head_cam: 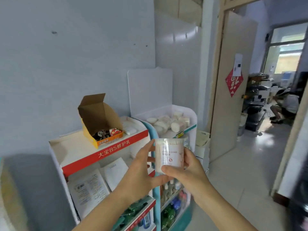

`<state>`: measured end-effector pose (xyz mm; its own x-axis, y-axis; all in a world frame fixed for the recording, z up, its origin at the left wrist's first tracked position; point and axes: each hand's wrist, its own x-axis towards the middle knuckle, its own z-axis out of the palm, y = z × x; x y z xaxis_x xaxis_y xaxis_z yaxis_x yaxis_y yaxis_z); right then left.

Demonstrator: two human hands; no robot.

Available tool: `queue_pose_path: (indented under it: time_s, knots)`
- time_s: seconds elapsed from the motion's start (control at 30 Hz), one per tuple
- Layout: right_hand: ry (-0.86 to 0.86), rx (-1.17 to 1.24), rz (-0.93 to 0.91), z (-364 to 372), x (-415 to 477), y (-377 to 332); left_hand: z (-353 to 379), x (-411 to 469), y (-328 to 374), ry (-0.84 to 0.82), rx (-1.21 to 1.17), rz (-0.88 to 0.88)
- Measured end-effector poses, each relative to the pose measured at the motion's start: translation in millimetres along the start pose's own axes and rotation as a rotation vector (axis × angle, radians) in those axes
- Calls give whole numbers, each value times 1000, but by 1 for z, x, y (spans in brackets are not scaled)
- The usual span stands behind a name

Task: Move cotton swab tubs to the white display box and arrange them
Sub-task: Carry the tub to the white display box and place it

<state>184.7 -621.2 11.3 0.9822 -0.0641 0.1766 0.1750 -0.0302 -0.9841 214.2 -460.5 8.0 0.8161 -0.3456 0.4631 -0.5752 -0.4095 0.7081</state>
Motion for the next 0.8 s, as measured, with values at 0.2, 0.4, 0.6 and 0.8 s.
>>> queue_pose_path:
  time_s: [0.2,0.4,0.6,0.8]
  knots:
    - [129,-1,83,-66,18,22,53,45,0,-244,105,-61]
    - [220,-25,153,-112,56,49,76,97,-35,-301,272,-73]
    - [233,-73,157,-138,139,64,78,173,-78,-178,369,-103]
    - [177,-126,170,-139,240,88,68,250,-117,-95,465,-103]
